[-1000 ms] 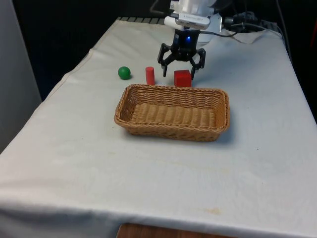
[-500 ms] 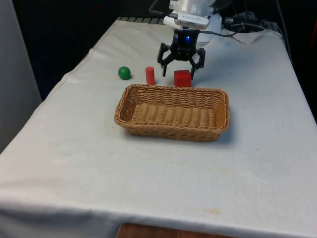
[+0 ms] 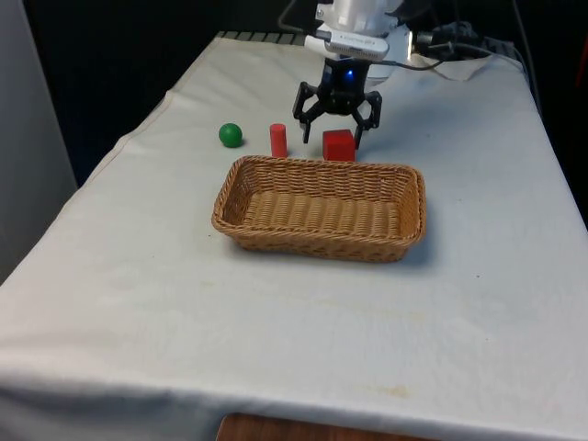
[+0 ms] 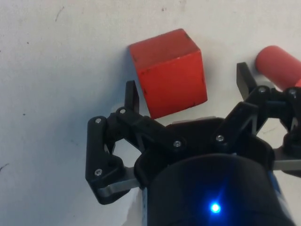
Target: Pick up the object to the left of the cylinder and place it into the basket.
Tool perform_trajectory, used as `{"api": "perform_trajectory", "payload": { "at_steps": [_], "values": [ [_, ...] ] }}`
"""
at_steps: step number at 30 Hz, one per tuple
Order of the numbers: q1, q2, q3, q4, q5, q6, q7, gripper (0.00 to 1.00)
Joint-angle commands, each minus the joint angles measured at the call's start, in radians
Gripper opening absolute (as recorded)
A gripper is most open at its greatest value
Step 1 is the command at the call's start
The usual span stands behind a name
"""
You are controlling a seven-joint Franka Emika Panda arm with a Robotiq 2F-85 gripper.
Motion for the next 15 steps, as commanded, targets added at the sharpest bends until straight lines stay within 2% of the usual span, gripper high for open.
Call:
{"api": "perform_trajectory", "payload": {
  "at_steps": [1,3,4,5,12,13,14,15],
  "values": [
    [-0.017,-0.015,0.025,-0.011,0.013,0.008,-0.005,1.00],
    [-0.014,-0.008,0.021,-0.006,0.009,0.010,-0.002,1.00],
    [0.000,0.009,0.003,0.002,0.000,0.007,0.004,1.00],
    [-0.013,-0.006,0.019,-0.004,0.008,0.010,-0.001,1.00],
    [-0.011,0.004,0.022,0.014,0.010,0.014,0.005,1.00],
    [0.000,0.011,0.004,0.018,0.000,0.008,0.007,1.00],
    [-0.011,0.006,0.023,0.015,0.010,0.015,0.005,1.00],
    [-0.012,0.009,0.024,0.016,0.010,0.018,0.007,1.00]
  ]
}}
